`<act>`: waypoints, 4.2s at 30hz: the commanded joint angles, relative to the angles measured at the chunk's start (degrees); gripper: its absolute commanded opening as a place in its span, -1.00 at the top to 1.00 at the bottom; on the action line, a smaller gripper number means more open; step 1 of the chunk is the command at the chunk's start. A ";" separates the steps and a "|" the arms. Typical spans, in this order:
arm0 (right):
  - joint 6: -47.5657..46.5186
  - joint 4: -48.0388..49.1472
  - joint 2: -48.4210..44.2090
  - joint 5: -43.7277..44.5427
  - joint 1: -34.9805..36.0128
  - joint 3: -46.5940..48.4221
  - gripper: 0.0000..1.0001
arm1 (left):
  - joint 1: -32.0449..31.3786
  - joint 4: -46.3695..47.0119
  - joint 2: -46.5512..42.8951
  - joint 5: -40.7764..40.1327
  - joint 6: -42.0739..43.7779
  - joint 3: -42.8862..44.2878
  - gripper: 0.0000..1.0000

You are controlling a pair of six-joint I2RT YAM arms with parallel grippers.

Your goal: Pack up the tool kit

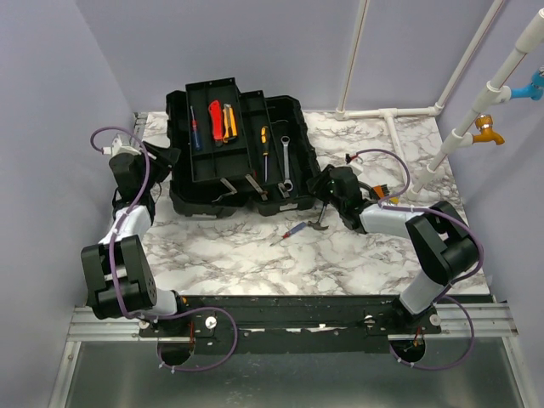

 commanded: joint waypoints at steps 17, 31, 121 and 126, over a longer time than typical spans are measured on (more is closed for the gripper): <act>-8.35 2.24 1.90 -11.40 3.34 0.13 0.98 | -26.67 -21.74 -0.40 8.47 11.35 20.09 -0.13; -5.44 -4.77 -1.70 -11.67 3.34 3.73 0.81 | -35.71 -24.07 11.87 9.77 11.84 29.30 -0.15; -3.67 -20.13 -1.60 -40.11 -18.23 14.47 -0.44 | -26.51 -52.08 9.03 -11.92 29.69 37.40 -0.97; 1.35 -14.82 11.62 -51.32 -20.93 17.30 0.60 | -26.96 -48.27 8.43 -9.78 27.95 33.27 -0.97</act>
